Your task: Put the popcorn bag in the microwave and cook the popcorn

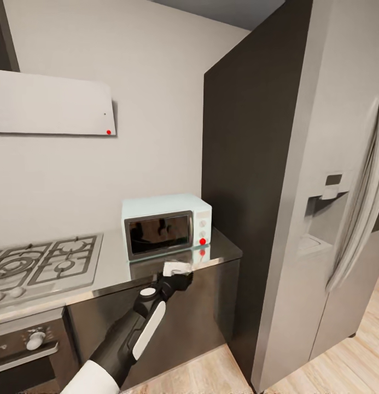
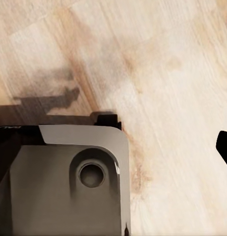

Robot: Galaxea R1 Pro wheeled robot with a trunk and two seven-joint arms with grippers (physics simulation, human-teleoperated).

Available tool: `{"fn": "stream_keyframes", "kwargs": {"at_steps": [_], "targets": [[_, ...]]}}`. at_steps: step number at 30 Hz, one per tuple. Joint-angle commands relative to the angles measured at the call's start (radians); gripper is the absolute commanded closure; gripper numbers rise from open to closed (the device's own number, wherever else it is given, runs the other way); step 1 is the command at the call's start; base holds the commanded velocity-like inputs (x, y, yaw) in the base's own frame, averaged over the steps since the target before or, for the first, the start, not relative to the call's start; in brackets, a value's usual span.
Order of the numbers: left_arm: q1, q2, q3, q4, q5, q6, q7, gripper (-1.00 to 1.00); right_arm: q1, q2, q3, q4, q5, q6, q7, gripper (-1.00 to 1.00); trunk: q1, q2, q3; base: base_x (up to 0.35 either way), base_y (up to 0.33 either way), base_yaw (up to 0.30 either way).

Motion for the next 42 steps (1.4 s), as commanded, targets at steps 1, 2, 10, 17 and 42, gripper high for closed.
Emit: {"fn": "stream_keyframes", "kwargs": {"at_steps": [1, 2, 10, 17, 42], "targets": [[-0.001, 0.003, -0.002, 0.058, 0.011, 0.003, 0.008, -1.00, -0.001, -0.001, -0.009, 0.002, 0.008, -0.004, 0.002, -1.00, 0.000, -0.001, -0.003, 0.000, 0.000, 0.000], [-0.001, 0.004, -0.001, 0.155, 0.024, 0.001, 0.005, -1.00, -0.001, -0.001, -0.010, 0.002, 0.008, -0.004, 0.002, -1.00, 0.000, -0.001, -0.005, 0.000, 0.000, 0.000], [-0.001, 0.011, 0.000, 0.787, 0.220, -0.312, 0.001, -1.00, -0.001, -0.002, -0.009, 0.002, 0.008, -0.007, 0.001, -1.00, 0.000, -0.001, -0.017, 0.000, 0.000, 0.000], [0.009, 0.049, 0.000, 1.073, 0.287, -0.441, -0.050, -1.00, -0.001, -0.003, -0.008, 0.002, 0.008, -0.006, 0.001, -1.00, 0.000, -0.001, -0.029, 0.000, 0.000, 0.000], [0.323, 0.193, -0.003, 1.086, 0.352, -0.444, -0.245, -1.00, -0.001, -0.010, -0.004, 0.002, 0.011, -0.006, -0.031, -1.00, 0.000, -0.001, -0.067, 0.000, 0.000, 0.000]]}}
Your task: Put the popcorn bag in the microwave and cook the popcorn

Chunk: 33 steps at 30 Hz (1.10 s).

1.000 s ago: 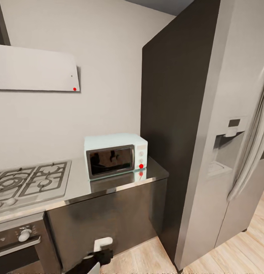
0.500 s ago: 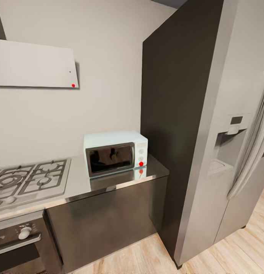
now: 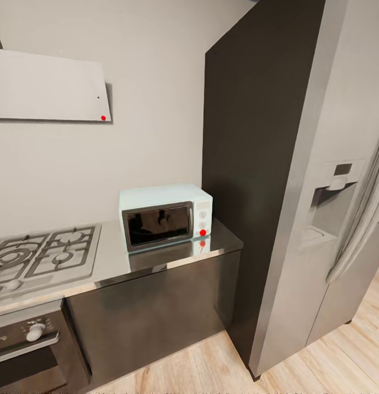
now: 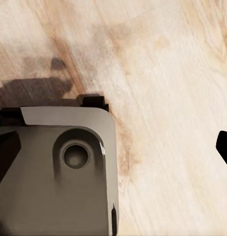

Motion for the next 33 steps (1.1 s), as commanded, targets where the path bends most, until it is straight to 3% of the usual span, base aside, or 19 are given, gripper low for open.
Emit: {"fn": "stream_keyframes", "kwargs": {"at_steps": [1, 6, 12, 33], "targets": [[-0.001, 0.000, -0.008, 0.001, 0.010, -0.003, -0.004, -1.00, -0.001, 0.000, -0.008, 0.002, 0.008, -0.004, 0.003, -1.00, 0.000, -0.001, -0.002, 0.000, 0.000, 0.000], [-0.001, -0.003, -0.011, 0.001, 0.008, -0.003, 0.003, -1.00, -0.001, -0.001, -0.008, 0.002, 0.009, -0.005, 0.003, -1.00, 0.000, -0.001, -0.002, 0.000, 0.000, 0.073], [-0.001, -0.027, -0.011, -0.001, 0.007, -0.006, 0.011, -1.00, -0.001, -0.009, -0.008, 0.002, 0.009, -0.005, 0.002, -1.00, 0.000, -0.001, -0.002, 0.000, 0.000, 0.266], [-0.001, -0.028, -0.005, -0.002, 0.019, -0.008, -0.002, -1.00, -0.001, -0.001, -0.005, 0.002, 0.012, -0.008, -0.031, -1.00, 0.000, -0.001, -0.002, 0.000, 0.000, 0.290]]}}
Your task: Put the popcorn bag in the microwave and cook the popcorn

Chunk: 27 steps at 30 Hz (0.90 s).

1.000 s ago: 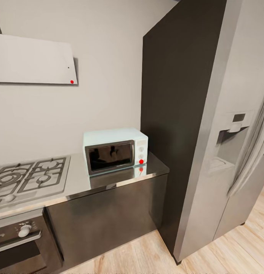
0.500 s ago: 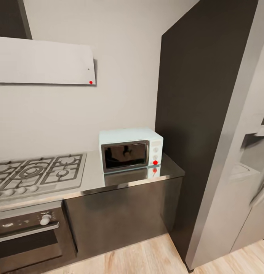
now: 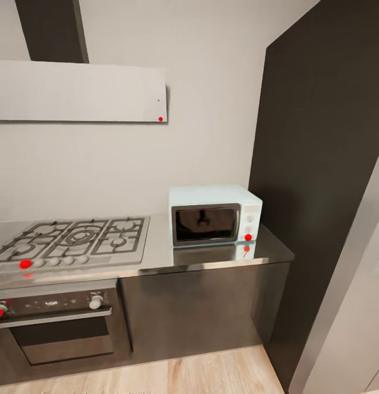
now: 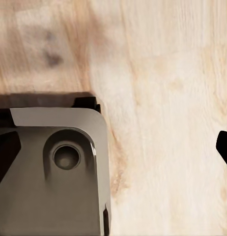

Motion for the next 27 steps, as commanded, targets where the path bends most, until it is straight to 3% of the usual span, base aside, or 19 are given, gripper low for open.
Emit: {"fn": "stream_keyframes", "kwargs": {"at_steps": [1, 27], "targets": [[-0.001, 0.000, -0.008, 0.002, 0.010, -0.003, -0.004, -1.00, -0.001, 0.000, -0.008, 0.002, 0.008, -0.005, 0.003, -1.00, 0.000, -0.001, -0.001, 0.000, -0.012, 0.290], [-0.001, 0.000, -0.007, 0.002, 0.011, 0.002, 0.008, -1.00, -0.001, -0.011, -0.010, 0.002, 0.006, -0.002, 0.004, -1.00, 0.000, -0.001, -0.001, 0.163, -0.247, 0.020]]}}
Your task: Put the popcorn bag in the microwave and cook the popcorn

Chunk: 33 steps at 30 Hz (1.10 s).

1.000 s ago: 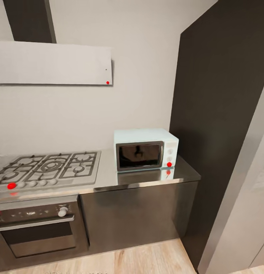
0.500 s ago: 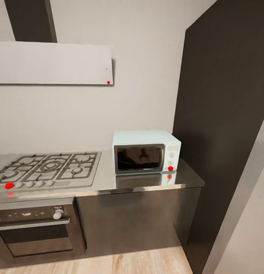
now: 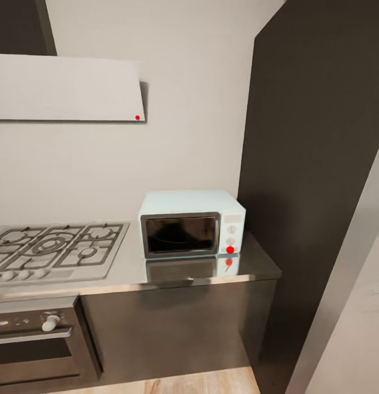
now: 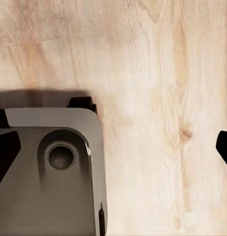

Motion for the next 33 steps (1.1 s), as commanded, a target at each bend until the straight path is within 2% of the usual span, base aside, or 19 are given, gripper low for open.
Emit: {"fn": "stream_keyframes", "kwargs": {"at_steps": [1, 15, 21, 33], "targets": [[-0.001, 0.000, -0.008, 0.002, 0.010, -0.004, -0.004, -1.00, -0.001, -0.001, -0.009, 0.002, 0.008, -0.004, 0.003, -1.00, 0.000, -0.001, -0.001, 0.122, -0.307, 0.000], [-0.001, 0.000, -0.008, 0.002, 0.014, -0.009, -0.004, -1.00, -0.001, -0.003, -0.010, 0.002, 0.008, -0.003, 0.000, -1.00, 0.000, -0.001, -0.001, 0.022, -0.297, 0.231], [-0.001, 0.000, -0.008, 0.002, 0.014, -0.009, -0.004, -1.00, -0.001, -0.001, -0.008, 0.002, 0.008, -0.005, 0.000, -1.00, 0.000, -0.001, -0.001, 0.000, -0.018, 0.057], [-0.001, 0.000, -0.008, 0.002, 0.014, -0.009, -0.004, -1.00, -0.001, 0.004, -0.008, 0.002, 0.008, -0.006, 0.001, -1.00, 0.000, -0.001, -0.001, 0.000, 0.126, 0.001]]}}
